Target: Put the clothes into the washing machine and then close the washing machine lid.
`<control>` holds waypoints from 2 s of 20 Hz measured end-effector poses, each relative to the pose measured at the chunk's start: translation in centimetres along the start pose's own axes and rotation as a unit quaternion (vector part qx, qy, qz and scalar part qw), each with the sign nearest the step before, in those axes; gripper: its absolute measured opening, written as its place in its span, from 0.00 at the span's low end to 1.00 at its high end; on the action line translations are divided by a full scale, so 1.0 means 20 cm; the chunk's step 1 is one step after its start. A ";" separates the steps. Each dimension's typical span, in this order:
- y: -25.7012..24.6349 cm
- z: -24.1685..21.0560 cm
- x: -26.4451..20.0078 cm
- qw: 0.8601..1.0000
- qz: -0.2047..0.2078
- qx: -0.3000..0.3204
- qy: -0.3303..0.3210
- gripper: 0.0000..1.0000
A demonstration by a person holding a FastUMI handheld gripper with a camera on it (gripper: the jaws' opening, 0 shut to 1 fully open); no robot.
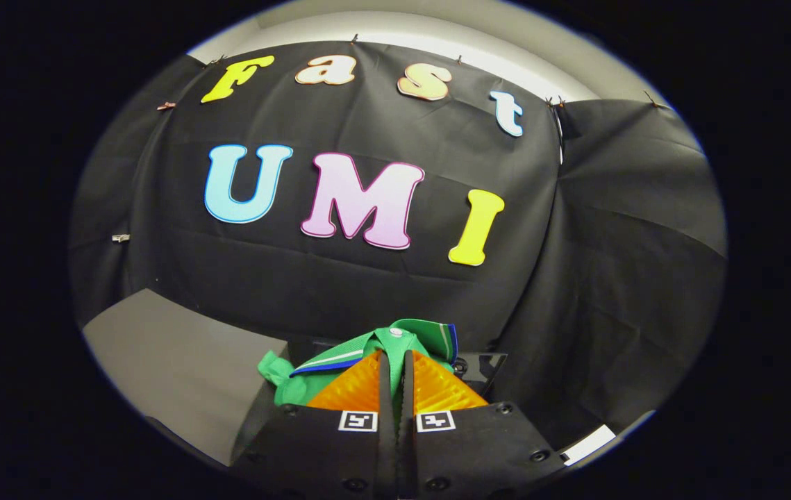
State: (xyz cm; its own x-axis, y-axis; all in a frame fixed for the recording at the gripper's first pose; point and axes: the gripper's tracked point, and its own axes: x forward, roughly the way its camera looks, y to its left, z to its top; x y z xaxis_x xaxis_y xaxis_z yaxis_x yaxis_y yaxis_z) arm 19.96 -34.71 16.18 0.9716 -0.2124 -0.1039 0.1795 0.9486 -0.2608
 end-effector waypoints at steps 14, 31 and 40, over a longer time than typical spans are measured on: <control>-0.02 -1.01 0.33 0.992 0.018 0.016 0.121 0.06; 0.09 -1.81 0.55 0.955 0.030 0.017 0.295 0.06; 0.08 -2.00 0.55 0.928 0.053 0.038 0.366 0.06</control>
State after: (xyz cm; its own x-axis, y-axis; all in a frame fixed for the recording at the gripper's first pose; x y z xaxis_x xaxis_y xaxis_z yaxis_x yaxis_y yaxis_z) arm 24.72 -44.94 -23.84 0.6238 -0.1935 -0.7573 0.1264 0.9811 -0.1466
